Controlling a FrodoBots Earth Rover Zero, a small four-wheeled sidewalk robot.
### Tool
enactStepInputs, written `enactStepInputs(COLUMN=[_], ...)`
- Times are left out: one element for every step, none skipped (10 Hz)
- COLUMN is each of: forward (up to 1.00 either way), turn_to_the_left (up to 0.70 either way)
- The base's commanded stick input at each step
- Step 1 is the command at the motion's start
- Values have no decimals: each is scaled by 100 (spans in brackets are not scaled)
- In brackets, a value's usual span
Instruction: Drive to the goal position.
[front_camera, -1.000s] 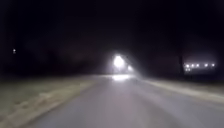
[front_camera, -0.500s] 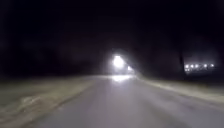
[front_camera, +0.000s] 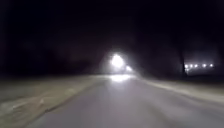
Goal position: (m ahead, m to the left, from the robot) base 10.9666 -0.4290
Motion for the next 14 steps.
enactStepInputs(forward=[100,100,100,100,100,100,100,100,100,100,100,100,100,100], turn_to_the_left=[0,0,0,0,0,0,0,0,0,0,0,0,0,0])
